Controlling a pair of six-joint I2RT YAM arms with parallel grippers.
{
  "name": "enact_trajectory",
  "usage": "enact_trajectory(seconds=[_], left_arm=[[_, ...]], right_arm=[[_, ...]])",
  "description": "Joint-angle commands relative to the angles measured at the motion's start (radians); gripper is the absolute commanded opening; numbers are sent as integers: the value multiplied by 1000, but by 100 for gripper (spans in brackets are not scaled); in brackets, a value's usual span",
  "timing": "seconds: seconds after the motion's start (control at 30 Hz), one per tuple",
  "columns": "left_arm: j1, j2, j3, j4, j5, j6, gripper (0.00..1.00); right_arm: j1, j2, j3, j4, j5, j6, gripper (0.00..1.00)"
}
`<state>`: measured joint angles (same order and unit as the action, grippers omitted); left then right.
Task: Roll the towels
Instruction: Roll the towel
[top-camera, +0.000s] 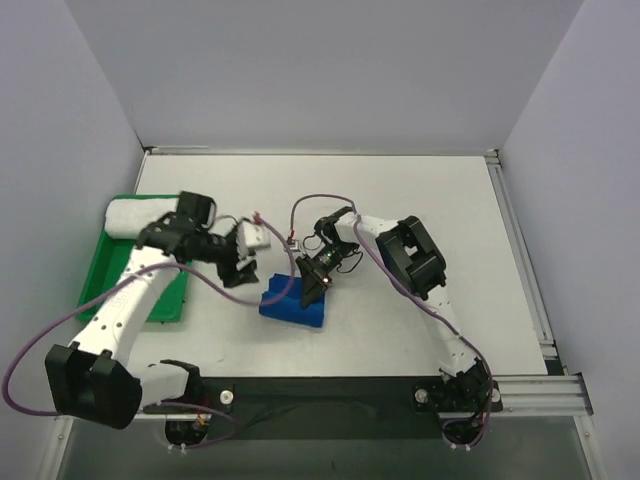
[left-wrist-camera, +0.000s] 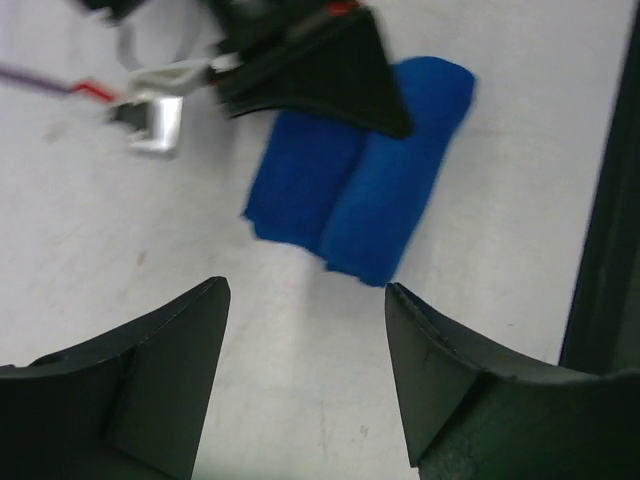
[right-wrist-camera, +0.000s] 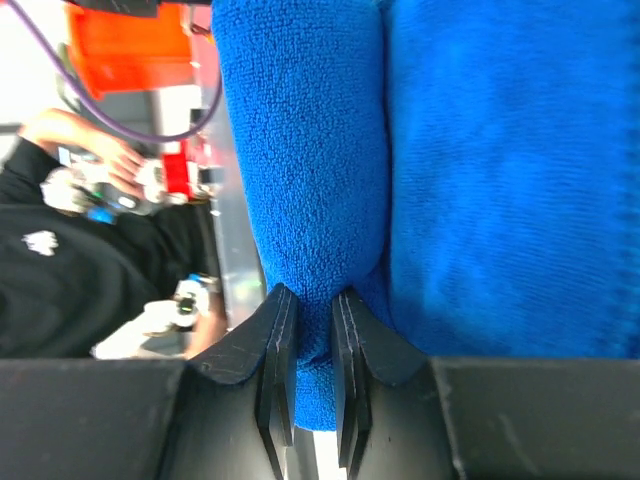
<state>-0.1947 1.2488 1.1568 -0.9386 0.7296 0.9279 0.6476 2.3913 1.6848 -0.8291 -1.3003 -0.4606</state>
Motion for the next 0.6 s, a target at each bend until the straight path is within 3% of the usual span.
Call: enact_trajectory(seconds=[0.0,0.13,0.2,0.3,0.57], left_arm=[[-214,-129,-136,107,-195,95,73],[-425,-181,-346,273,-349,98,74],[-526,-148,-380,346,-403,103,74],[-592,-91,-408,429,-436,97,72],[-632,44,-479,668,-498,51,71]], right_arm=[[-12,81,18,-71,95,-38,0],[-19,135,61,-99,90,-38,0],[-22,158,79,-110,88,-38,1],[-26,169,95,-122,82,-36,1],[-34,177,104,-125,76,-32,1]])
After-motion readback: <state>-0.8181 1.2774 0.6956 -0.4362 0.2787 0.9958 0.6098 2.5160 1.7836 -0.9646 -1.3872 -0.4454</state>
